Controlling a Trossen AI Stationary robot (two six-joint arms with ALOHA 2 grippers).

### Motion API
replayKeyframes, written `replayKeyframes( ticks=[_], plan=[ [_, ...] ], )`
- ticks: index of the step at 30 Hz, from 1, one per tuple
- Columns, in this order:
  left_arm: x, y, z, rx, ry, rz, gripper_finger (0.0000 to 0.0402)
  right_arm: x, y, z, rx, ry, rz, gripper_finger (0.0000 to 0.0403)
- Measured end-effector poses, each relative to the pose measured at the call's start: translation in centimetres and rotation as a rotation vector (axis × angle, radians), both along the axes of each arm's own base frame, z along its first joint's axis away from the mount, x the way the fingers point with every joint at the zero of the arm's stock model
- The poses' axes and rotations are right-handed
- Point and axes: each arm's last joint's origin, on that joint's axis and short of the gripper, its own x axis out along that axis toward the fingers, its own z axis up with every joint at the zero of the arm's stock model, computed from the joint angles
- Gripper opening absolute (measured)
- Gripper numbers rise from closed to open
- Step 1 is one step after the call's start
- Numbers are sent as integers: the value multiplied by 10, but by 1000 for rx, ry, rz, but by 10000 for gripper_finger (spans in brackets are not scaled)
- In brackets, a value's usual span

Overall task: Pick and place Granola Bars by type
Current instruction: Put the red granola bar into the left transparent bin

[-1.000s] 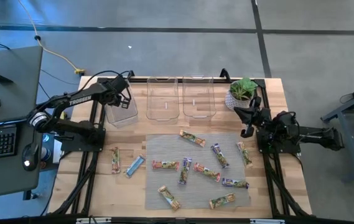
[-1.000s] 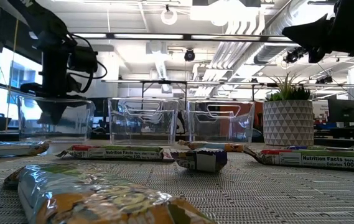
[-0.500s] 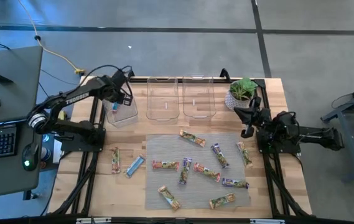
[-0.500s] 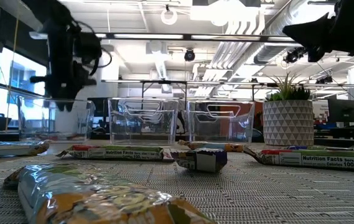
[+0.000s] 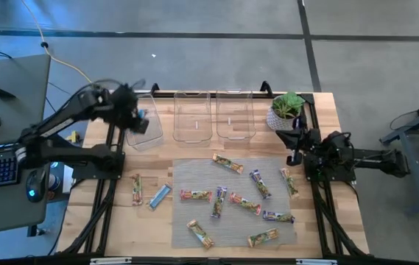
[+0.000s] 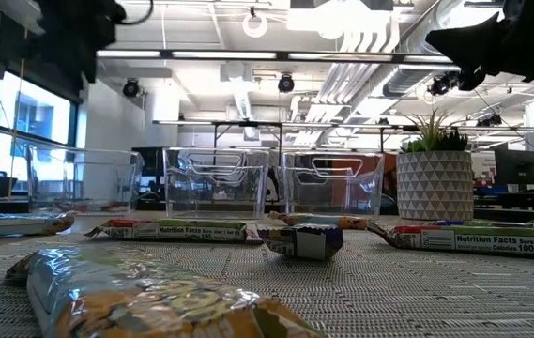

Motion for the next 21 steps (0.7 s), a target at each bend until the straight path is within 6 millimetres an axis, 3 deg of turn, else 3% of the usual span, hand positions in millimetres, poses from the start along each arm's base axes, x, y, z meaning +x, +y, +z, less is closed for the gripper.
replayKeyframes(
  ticks=[7,13,21],
  plan=[
    [5,-60,-30,-85,-27,8,111,11,-1,-9,15,102,20,1],
    [29,-107,-64,-127,-105,5,111,18,-2,-12,-8,140,1,1],
    [41,-152,-112,-254,188,102,111,20,-4,-11,-32,135,-57,1]
  ],
)
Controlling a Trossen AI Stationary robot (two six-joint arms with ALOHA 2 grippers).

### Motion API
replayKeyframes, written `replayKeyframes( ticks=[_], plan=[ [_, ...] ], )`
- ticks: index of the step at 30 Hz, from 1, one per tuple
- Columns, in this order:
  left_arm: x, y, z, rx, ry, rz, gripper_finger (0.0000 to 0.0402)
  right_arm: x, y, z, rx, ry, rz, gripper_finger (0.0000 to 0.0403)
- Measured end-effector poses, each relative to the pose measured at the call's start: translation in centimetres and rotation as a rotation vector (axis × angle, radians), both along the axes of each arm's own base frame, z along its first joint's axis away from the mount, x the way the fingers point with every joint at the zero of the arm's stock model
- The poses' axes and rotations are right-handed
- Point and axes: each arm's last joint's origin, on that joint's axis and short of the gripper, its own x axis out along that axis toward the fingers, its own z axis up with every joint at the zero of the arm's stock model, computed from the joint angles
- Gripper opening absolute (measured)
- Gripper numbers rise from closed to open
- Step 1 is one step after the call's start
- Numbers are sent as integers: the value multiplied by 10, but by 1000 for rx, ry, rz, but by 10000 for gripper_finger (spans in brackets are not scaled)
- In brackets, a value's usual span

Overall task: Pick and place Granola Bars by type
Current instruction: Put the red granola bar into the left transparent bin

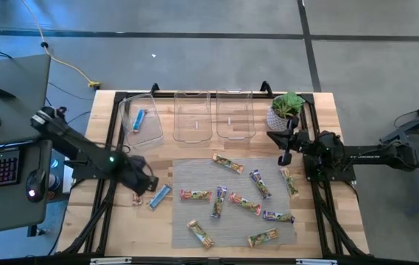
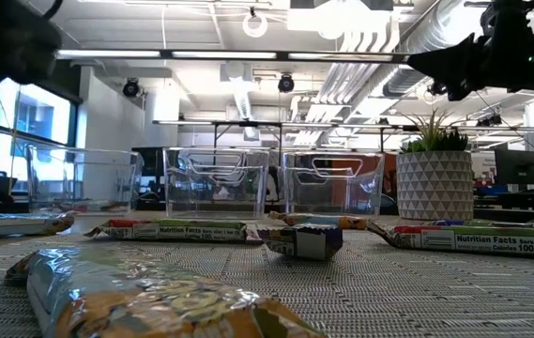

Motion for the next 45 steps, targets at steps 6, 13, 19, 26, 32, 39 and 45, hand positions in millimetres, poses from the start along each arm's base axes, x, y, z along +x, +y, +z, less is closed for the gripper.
replayKeyframes(
  ticks=[6,13,19,26,32,39,45],
  plan=[
    [7,-13,-27,69,129,18,111,0,0,-1,4,5,1,1],
    [11,-16,-48,128,271,18,111,0,0,-1,11,11,3,0],
    [14,-19,-53,125,275,-124,111,0,0,-1,1,13,0,0],
    [17,-20,-53,124,241,-197,111,0,0,-1,-41,25,-9,0],
    [18,-20,-53,157,211,-216,111,1,0,-2,-37,28,-8,0],
    [17,-20,-53,113,244,-218,111,1,0,-4,-32,54,-8,0],
    [15,-20,-53,116,259,-189,111,2,0,-7,-21,79,-5,0]
  ],
)
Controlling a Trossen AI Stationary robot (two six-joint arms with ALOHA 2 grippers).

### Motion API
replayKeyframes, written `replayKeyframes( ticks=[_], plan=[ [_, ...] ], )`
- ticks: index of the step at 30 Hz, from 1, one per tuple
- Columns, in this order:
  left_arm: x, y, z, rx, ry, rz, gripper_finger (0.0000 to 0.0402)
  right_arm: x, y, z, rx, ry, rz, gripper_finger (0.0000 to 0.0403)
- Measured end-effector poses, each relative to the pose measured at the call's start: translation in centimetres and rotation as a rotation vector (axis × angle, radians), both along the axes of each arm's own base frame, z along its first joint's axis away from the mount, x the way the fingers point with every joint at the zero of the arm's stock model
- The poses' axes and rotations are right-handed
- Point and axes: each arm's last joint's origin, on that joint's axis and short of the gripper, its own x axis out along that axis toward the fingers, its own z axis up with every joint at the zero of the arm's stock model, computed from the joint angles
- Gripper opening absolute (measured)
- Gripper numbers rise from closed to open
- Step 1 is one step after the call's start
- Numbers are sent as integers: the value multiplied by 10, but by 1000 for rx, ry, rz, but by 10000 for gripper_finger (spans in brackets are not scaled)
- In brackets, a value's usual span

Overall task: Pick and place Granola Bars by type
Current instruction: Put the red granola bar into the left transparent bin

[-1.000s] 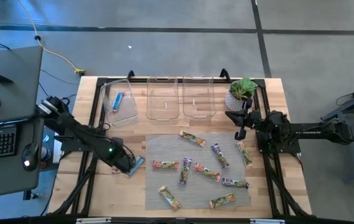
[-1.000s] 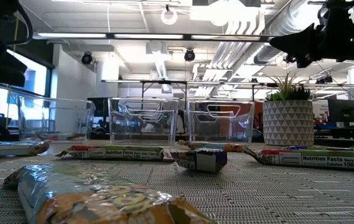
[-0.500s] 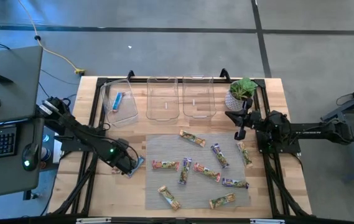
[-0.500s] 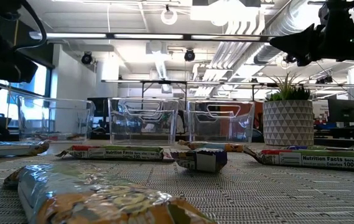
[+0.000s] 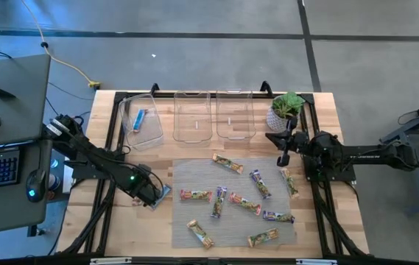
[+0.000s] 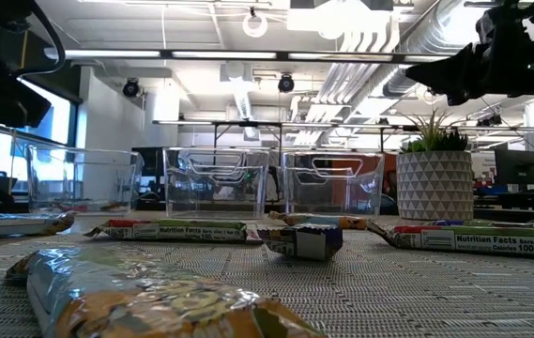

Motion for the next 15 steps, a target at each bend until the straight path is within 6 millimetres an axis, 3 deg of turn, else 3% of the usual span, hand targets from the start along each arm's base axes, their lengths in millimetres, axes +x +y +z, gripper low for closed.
replayKeyframes(
  ticks=[9,15],
  plan=[
    [-6,1,1,-35,106,87,114,0,0,-1,1,12,18,0],
    [-5,1,1,-27,78,83,156,0,1,-1,0,14,18,0]
  ],
)
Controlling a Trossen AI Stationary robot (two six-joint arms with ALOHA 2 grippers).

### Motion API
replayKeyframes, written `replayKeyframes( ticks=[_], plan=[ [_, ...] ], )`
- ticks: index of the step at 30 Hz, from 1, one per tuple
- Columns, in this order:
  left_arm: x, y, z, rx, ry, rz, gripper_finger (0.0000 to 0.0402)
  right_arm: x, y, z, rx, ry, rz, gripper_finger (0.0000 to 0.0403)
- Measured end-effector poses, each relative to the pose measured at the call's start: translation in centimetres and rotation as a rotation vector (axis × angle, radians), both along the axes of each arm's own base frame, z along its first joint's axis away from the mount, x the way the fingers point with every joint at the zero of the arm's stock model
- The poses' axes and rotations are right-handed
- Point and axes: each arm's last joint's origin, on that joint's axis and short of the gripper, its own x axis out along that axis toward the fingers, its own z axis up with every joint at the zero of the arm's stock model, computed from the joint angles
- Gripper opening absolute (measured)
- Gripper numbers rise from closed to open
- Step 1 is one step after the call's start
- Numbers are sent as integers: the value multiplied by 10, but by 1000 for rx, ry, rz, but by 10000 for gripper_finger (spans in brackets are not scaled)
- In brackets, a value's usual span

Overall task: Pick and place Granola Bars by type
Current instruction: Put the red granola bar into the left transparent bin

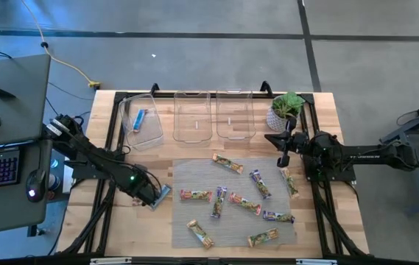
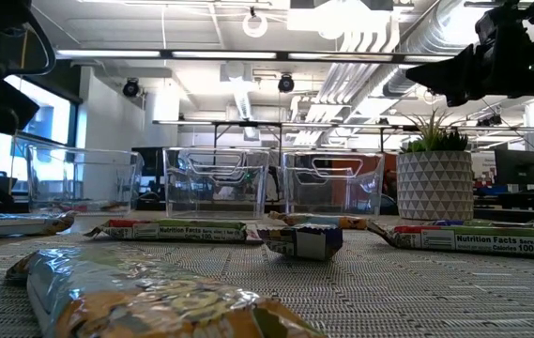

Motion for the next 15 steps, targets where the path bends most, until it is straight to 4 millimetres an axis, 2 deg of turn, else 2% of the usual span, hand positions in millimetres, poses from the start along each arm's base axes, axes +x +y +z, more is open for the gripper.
replayKeyframes(
  ticks=[7,11,15],
  plan=[
    [0,1,-1,20,-8,62,209,0,0,0,0,0,0,0],
    [1,1,-13,6,-74,75,215,0,0,0,-1,0,0,0],
    [-7,5,-24,-2,-45,121,216,0,0,0,-1,0,-1,0]
  ],
)
